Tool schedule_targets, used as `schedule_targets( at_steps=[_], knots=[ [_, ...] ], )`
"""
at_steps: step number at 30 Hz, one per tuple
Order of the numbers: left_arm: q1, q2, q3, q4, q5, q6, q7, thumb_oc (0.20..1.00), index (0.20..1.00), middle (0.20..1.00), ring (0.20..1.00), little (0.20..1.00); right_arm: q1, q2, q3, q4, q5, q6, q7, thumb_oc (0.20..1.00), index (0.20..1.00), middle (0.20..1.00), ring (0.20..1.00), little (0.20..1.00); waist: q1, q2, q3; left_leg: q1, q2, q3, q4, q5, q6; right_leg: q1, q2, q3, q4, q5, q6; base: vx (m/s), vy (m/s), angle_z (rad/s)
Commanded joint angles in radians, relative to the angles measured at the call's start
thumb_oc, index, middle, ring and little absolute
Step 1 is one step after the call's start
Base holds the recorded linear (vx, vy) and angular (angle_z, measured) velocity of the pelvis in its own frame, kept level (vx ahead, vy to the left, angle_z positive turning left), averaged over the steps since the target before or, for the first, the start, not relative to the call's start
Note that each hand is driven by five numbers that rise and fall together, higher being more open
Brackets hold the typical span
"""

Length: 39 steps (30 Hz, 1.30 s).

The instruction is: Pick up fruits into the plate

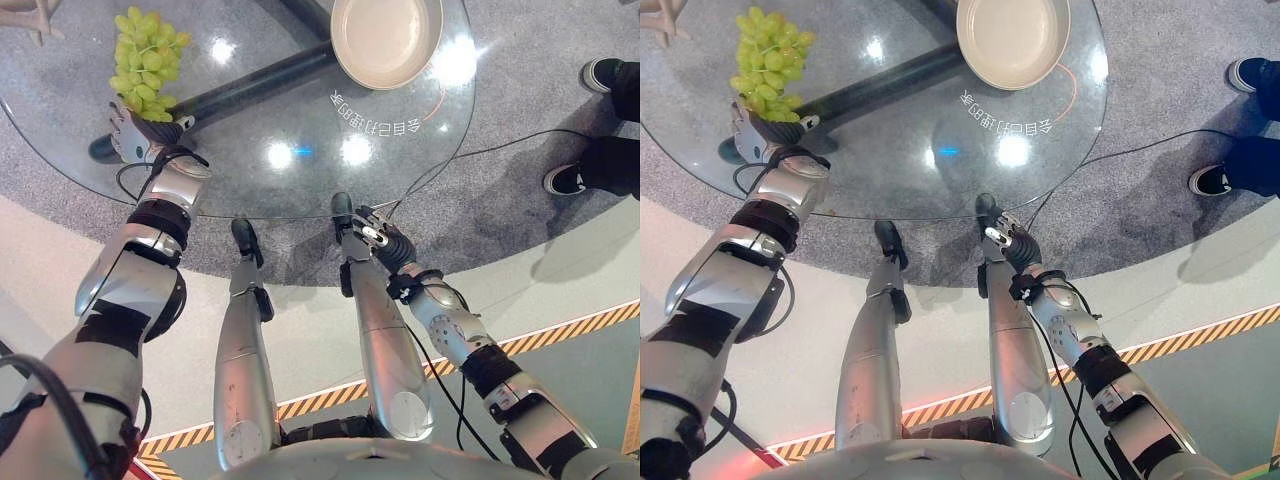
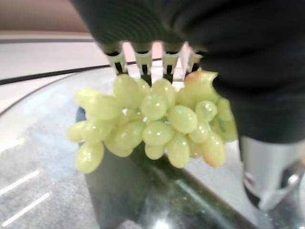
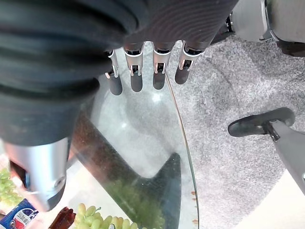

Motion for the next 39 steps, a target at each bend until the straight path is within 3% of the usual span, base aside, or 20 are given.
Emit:
schedule_targets(
  at_steps=[1,9,10,11,12,13,39],
  knots=[
    [-0.005,0.035,0.028,0.063,-0.019,0.033,0.004,1.0,1.0,1.0,1.0,1.0,0.048,0.016,0.021,-0.085,0.04,-0.031,0.024,1.0,1.0,1.0,1.0,1.0,-0.005,-0.042,-0.008,-0.015,-0.1,0.01,0.066,-0.097,0.051,0.006,0.123,-0.036,0.049,-0.082,-0.046,0.0,0.0,0.0],
    [0.0,0.055,0.019,0.079,0.017,0.107,0.05,1.0,1.0,1.0,1.0,1.0,0.059,0.006,0.027,-0.095,0.049,-0.053,0.035,1.0,1.0,1.0,1.0,1.0,-0.004,-0.043,-0.008,-0.04,-0.099,0.009,0.074,-0.097,0.051,-0.018,0.122,-0.036,0.057,-0.082,-0.048,0.0,0.0,0.0],
    [0.003,0.056,0.018,0.071,-0.005,0.117,0.069,0.915,0.915,0.915,0.915,0.915,0.06,0.006,0.026,-0.103,0.051,-0.054,0.032,1.0,1.0,1.0,1.0,1.0,-0.003,-0.043,-0.008,-0.046,-0.099,0.007,0.077,-0.098,0.051,-0.024,0.121,-0.038,0.06,-0.082,-0.047,0.0,0.0,0.0],
    [0.002,0.055,0.02,0.069,-0.027,0.118,0.081,0.573,0.573,0.573,0.573,0.573,0.06,0.005,0.028,-0.107,0.052,-0.058,0.03,1.0,1.0,1.0,1.0,1.0,-0.002,-0.043,-0.008,-0.052,-0.1,0.007,0.08,-0.099,0.052,-0.029,0.12,-0.039,0.062,-0.083,-0.047,0.0,0.0,0.0],
    [0.004,0.055,0.024,0.068,-0.041,0.116,0.091,0.297,0.297,0.297,0.297,0.297,0.059,0.005,0.027,-0.108,0.053,-0.06,0.03,1.0,1.0,1.0,1.0,1.0,-0.002,-0.043,-0.008,-0.057,-0.1,0.007,0.083,-0.1,0.052,-0.034,0.12,-0.04,0.065,-0.083,-0.047,0.0,0.0,0.0],
    [0.006,0.055,0.029,0.069,-0.047,0.113,0.092,0.2,0.2,0.2,0.2,0.2,0.059,0.005,0.029,-0.108,0.052,-0.066,0.029,1.0,1.0,1.0,1.0,1.0,-0.001,-0.043,-0.008,-0.063,-0.101,0.006,0.087,-0.101,0.052,-0.038,0.119,-0.041,0.066,-0.083,-0.048,0.0,0.0,0.0],
    [0.04,0.061,0.059,0.012,-0.063,0.115,0.124,0.2,0.2,0.2,0.2,0.2,0.074,-0.004,0.021,-0.145,0.047,-0.062,0.019,1.0,1.0,1.0,1.0,1.0,0.005,-0.04,-0.008,-0.075,-0.099,0.008,0.094,-0.1,0.052,-0.048,0.12,-0.046,0.075,-0.086,-0.05,0.0,0.0,0.0]
  ],
)
